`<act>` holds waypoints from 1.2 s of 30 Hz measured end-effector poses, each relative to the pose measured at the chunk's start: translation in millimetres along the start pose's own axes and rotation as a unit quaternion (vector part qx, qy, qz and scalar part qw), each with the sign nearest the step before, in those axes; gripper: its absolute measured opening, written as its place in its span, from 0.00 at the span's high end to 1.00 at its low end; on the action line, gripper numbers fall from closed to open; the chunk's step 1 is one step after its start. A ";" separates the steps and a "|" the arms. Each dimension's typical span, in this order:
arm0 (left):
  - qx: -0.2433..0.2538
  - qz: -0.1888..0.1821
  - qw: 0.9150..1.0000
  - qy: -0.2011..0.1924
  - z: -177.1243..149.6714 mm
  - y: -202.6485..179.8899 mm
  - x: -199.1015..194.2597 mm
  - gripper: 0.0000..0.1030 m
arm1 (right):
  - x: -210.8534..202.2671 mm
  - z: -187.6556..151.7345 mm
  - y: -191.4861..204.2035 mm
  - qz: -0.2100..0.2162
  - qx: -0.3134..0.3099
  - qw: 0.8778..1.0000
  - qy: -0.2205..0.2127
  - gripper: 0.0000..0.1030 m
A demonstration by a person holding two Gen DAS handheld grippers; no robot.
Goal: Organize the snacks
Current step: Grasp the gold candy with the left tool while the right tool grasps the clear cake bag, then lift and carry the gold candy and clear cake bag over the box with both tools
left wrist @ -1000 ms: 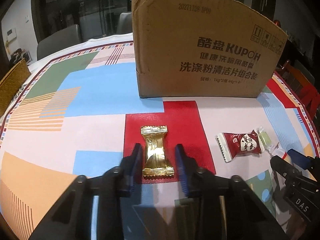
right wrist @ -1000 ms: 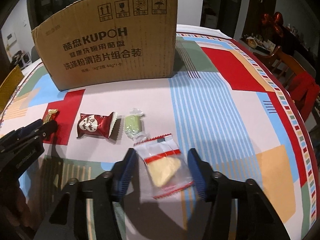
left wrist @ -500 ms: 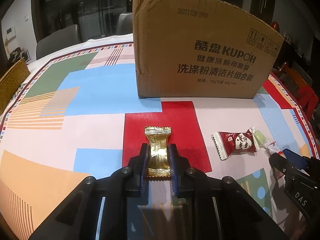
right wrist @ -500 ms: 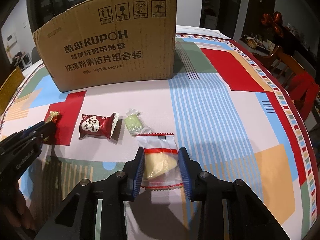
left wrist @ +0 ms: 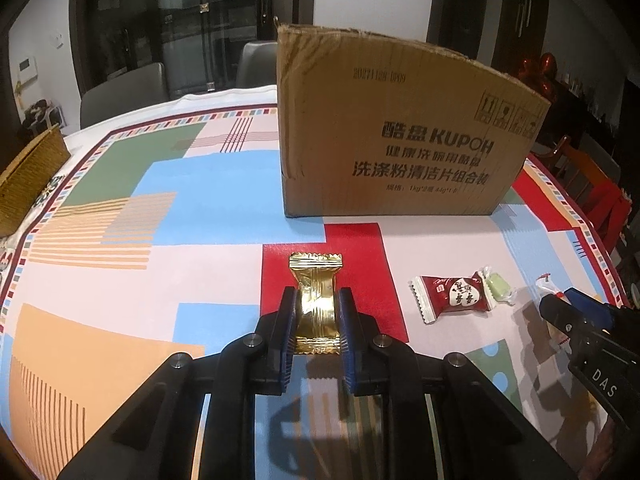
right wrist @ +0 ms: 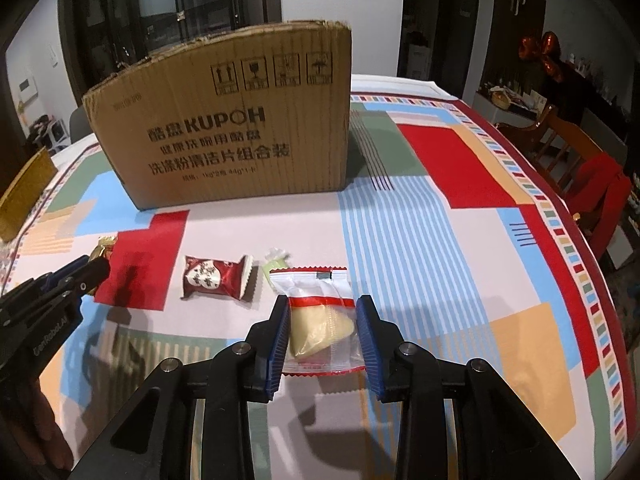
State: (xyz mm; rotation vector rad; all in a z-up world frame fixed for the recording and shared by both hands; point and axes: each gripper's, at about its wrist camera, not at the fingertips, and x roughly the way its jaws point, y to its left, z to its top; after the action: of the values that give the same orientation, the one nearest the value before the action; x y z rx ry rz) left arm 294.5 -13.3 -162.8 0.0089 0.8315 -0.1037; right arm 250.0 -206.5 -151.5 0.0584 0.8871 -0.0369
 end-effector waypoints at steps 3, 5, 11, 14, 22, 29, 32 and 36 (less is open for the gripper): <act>0.000 0.001 1.000 -0.005 3.0 0.6 -6.2 0.80 | -5.9 2.4 0.5 0.003 0.001 1.000 -0.007 0.66; 0.000 0.002 1.000 -0.008 4.9 0.1 -10.1 0.80 | -9.8 4.2 0.9 0.005 0.001 1.000 -0.012 0.66; 0.002 0.003 1.000 -0.016 8.6 -2.2 -21.5 0.80 | -19.4 9.4 0.0 0.010 0.005 1.000 -0.024 0.66; 0.003 0.001 1.000 -0.020 11.4 -3.8 -26.7 0.80 | -24.0 13.0 -1.4 0.012 0.007 0.999 -0.030 0.66; 0.006 -0.001 0.999 -0.033 22.2 -8.4 -41.0 0.80 | -35.4 22.8 -3.0 0.017 0.009 0.999 -0.046 0.66; 0.009 -0.002 0.999 -0.043 31.0 -11.4 -50.9 0.80 | -42.3 29.9 -3.4 0.020 0.010 0.998 -0.057 0.66; 0.010 -0.003 0.999 -0.049 34.9 -12.5 -54.8 0.80 | -46.3 34.0 -2.7 0.021 0.010 0.998 -0.063 0.66; 0.012 -0.004 0.998 -0.058 42.8 -14.5 -61.0 0.80 | -52.5 42.1 -1.5 0.024 0.009 0.997 -0.074 0.66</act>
State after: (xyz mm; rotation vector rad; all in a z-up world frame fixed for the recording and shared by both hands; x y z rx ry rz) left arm 283.9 -24.4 -88.4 0.0211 0.7139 -0.1208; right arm 249.4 -210.3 -84.2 0.0915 0.7366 -0.0047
